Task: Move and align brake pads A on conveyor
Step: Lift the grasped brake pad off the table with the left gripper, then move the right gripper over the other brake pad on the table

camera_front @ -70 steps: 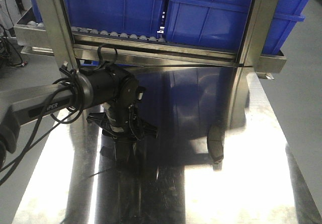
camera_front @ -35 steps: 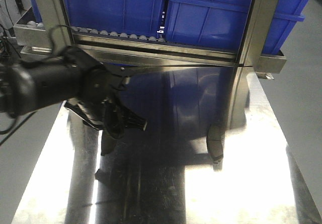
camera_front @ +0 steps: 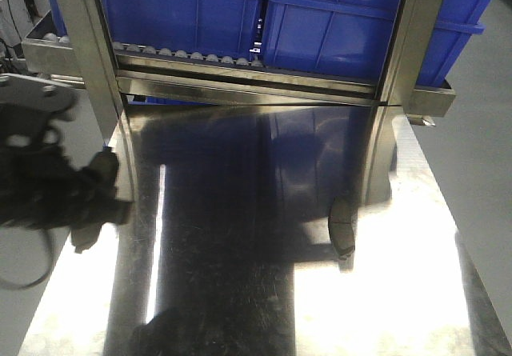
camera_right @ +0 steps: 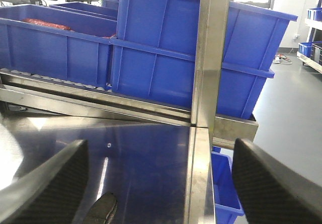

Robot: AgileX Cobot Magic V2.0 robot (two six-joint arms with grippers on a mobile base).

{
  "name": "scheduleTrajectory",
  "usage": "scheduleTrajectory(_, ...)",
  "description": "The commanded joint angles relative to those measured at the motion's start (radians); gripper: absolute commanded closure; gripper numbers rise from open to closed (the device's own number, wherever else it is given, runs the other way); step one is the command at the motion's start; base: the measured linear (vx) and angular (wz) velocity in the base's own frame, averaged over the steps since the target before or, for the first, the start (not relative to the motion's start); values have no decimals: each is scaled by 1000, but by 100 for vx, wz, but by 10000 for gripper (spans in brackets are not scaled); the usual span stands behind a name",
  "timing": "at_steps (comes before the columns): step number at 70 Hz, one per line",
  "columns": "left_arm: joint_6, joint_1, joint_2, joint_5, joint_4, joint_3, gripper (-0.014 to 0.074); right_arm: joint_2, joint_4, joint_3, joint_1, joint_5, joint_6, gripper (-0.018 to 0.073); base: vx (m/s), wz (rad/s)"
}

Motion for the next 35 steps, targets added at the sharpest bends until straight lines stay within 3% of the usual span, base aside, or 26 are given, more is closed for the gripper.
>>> scheduleTrajectory(1, 17, 0, -146, -66, 19, 30, 603, 9, -1, -29, -7, -71, -10, 0, 0, 0)
scheduleTrajectory(35, 29, 0, -734, -103, 20, 275, 603, 9, -1, -29, -7, -71, -10, 0, 0, 0)
